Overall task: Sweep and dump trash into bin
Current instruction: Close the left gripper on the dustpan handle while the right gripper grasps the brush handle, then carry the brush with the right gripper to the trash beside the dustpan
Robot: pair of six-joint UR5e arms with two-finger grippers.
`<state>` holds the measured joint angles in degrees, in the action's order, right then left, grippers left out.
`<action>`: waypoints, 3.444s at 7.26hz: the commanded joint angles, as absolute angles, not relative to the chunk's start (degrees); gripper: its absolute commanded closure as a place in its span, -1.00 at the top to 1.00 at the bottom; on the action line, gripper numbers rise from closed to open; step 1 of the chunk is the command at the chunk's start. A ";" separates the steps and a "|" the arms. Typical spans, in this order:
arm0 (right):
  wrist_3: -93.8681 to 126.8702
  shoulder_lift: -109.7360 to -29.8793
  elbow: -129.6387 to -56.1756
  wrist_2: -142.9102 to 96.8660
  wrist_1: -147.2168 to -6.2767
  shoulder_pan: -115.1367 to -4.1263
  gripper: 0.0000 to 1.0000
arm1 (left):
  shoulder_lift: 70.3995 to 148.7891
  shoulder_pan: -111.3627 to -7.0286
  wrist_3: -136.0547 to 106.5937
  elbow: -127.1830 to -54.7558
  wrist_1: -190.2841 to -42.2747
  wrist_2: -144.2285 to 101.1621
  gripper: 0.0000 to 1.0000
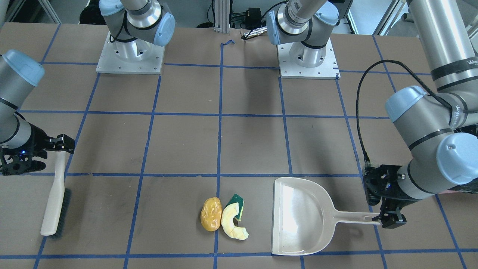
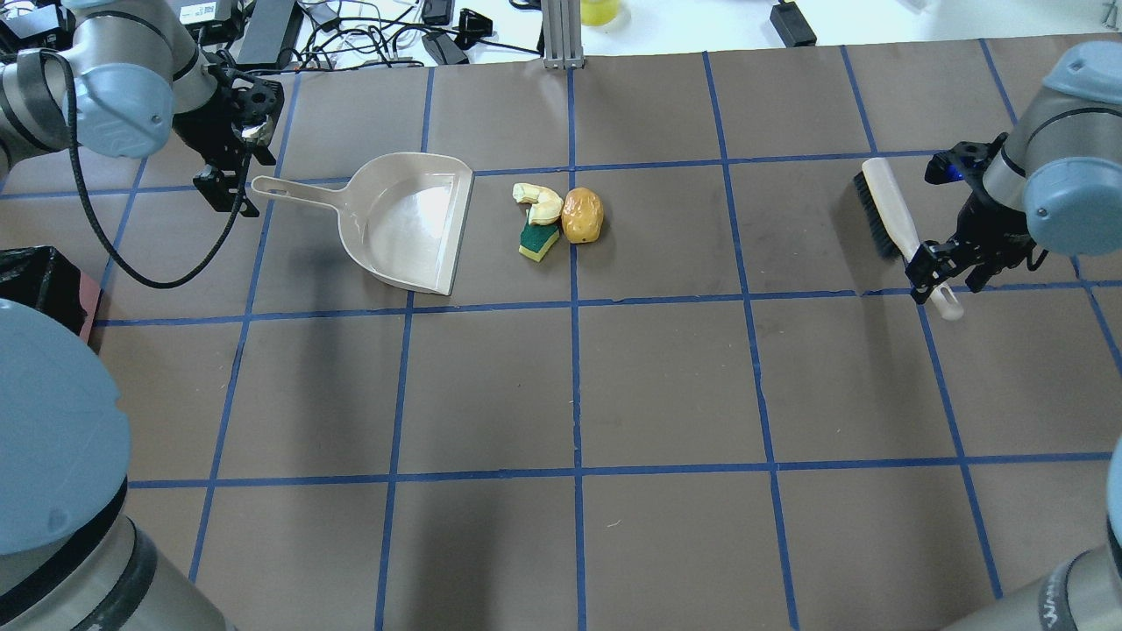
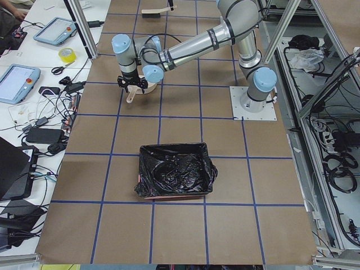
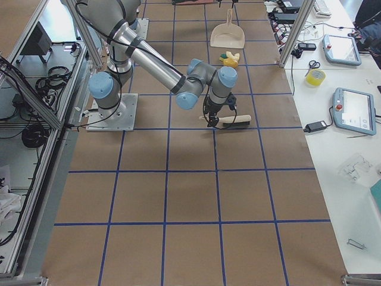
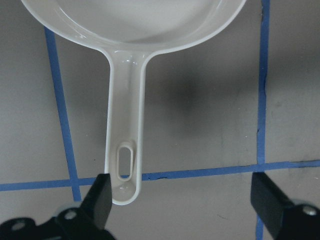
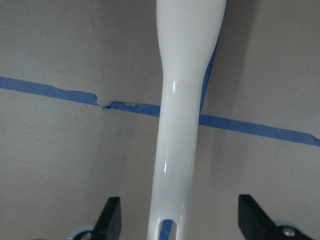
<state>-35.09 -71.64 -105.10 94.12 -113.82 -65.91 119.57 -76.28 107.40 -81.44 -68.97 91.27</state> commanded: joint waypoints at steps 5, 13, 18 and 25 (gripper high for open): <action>-34.63 -71.72 -105.47 94.13 -112.94 -65.92 0.34 | 123.83 -76.99 103.53 -80.77 -66.18 91.32 0.86; -34.19 -72.24 -105.47 94.13 -111.18 -65.92 -0.79 | 124.54 -76.90 102.30 -80.68 -65.92 91.23 -0.18; -16.76 -77.51 -104.24 94.31 -104.42 -76.34 -0.99 | 124.72 -80.15 99.76 -79.45 -66.09 97.54 -0.60; 24.40 -66.63 -91.41 94.07 -99.14 -105.89 -1.00 | 124.72 -80.77 99.49 -79.89 -66.09 97.56 -0.61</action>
<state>18.46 -68.75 -92.69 96.43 -99.15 -102.69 124.72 -80.77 99.49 -79.86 -66.09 97.56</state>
